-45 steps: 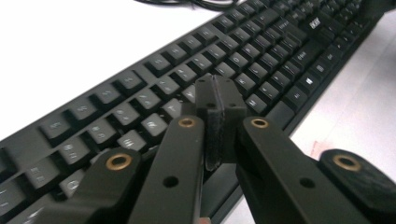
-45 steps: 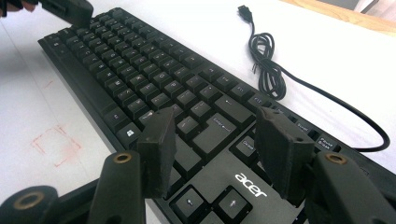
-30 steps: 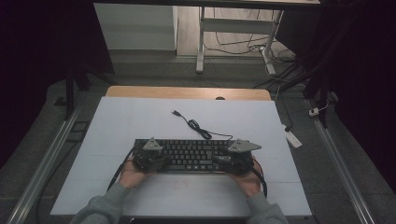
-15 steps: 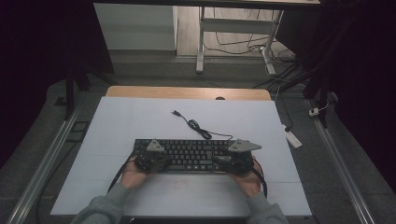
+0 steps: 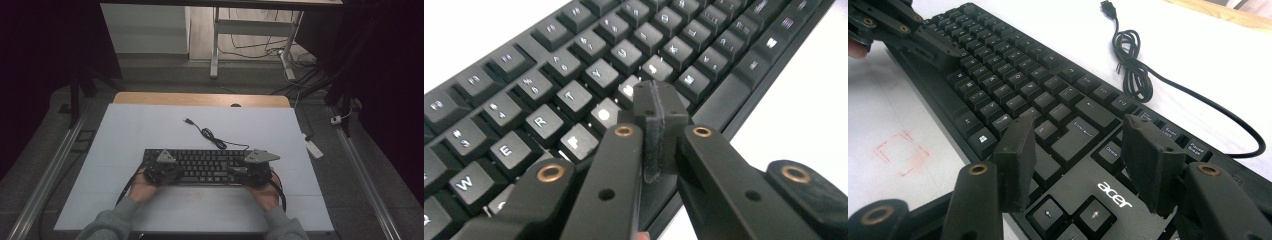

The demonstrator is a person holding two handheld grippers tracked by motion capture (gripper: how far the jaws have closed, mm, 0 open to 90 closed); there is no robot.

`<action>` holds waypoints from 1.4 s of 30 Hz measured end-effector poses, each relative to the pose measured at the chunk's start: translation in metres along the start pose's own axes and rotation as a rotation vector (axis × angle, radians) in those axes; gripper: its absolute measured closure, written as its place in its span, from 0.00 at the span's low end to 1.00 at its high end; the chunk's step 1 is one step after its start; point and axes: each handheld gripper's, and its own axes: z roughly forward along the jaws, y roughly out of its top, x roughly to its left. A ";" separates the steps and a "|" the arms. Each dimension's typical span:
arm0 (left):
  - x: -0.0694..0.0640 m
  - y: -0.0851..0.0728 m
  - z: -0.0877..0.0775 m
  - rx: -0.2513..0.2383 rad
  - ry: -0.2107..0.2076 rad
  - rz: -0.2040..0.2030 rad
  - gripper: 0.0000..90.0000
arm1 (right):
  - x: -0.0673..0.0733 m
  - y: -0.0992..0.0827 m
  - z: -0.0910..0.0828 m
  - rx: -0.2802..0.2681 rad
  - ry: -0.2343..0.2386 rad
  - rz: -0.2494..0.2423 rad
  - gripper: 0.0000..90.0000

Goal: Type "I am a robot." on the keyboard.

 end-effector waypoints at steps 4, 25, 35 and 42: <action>0.005 0.001 -0.012 -0.051 -0.010 -0.020 0.90 | 0.000 0.000 0.000 0.002 0.000 0.000 0.53; 0.023 -0.007 -0.041 -0.067 0.010 -0.099 0.26 | 0.000 -0.001 0.000 0.007 -0.002 -0.004 0.53; 0.024 -0.006 -0.041 -0.056 0.014 -0.109 0.23 | 0.000 -0.001 -0.001 0.001 -0.002 -0.003 0.53; 0.025 -0.006 -0.040 -0.056 0.018 -0.114 0.23 | 0.001 0.000 0.001 0.000 0.006 -0.002 0.53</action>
